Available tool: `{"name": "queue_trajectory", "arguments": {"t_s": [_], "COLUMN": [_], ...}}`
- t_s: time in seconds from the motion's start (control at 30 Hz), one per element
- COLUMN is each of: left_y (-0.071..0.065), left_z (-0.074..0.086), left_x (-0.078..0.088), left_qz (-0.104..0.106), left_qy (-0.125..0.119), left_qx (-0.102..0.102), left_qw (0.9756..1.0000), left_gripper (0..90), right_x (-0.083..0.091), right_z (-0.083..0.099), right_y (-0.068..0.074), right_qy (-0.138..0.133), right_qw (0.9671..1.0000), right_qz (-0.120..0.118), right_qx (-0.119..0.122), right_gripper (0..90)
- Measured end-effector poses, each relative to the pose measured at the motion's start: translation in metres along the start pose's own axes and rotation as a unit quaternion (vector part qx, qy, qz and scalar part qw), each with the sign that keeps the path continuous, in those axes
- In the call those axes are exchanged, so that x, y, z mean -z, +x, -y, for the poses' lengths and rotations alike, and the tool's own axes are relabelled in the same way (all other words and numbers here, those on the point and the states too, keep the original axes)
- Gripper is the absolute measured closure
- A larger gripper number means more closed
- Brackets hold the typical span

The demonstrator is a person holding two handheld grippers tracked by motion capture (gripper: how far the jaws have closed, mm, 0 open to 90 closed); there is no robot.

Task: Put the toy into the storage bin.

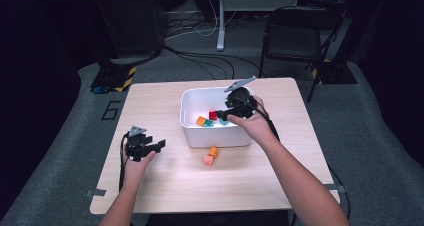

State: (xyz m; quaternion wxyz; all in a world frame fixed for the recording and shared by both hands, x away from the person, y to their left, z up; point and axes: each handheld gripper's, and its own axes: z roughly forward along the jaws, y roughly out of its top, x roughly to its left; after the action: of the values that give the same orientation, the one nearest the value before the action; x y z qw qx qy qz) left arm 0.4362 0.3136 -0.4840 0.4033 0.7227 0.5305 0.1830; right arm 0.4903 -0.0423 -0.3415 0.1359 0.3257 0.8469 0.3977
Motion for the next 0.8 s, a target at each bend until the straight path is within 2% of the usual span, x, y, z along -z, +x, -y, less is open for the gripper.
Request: {"name": "queue_trajectory", "arguments": {"t_s": [0.1,0.2,0.27,0.43,0.6,0.8], "left_y": [-0.005,-0.01,-0.013,-0.021,-0.03,-0.043], "left_z": [0.0,-0.001,-0.001,-0.001,-0.002,-0.003], "left_x": [0.0,0.0,-0.001,-0.002,-0.002,-0.002], "left_qz": [0.006,0.012,0.015,0.031,0.045,0.065], "left_qy": [0.0,-0.001,0.001,0.01,0.01,0.009], "left_qx": [-0.005,-0.012,-0.018,-0.023,-0.03,-0.046], "left_qw": [1.0,0.9999,0.9997,0.9992,0.9985,0.9968], "left_gripper": [35.5,36.9,37.5,38.8,41.0,42.4], "right_x": [0.007,0.014,0.017,0.026,0.038,0.045], "right_z": [0.006,0.013,0.019,0.034,0.046,0.058], "right_y": [0.008,0.013,0.013,0.011,0.014,0.016], "right_qy": [-0.009,-0.021,-0.024,-0.029,-0.035,-0.049], "right_qw": [0.9999,0.9997,0.9996,0.9993,0.9993,0.9987], "right_qz": [-0.004,-0.009,-0.015,-0.012,-0.002,-0.005], "right_qx": [0.008,0.0,-0.006,-0.02,-0.01,-0.013], "right_gripper": [41.9,41.9,41.9,42.0,42.0,42.0]}}
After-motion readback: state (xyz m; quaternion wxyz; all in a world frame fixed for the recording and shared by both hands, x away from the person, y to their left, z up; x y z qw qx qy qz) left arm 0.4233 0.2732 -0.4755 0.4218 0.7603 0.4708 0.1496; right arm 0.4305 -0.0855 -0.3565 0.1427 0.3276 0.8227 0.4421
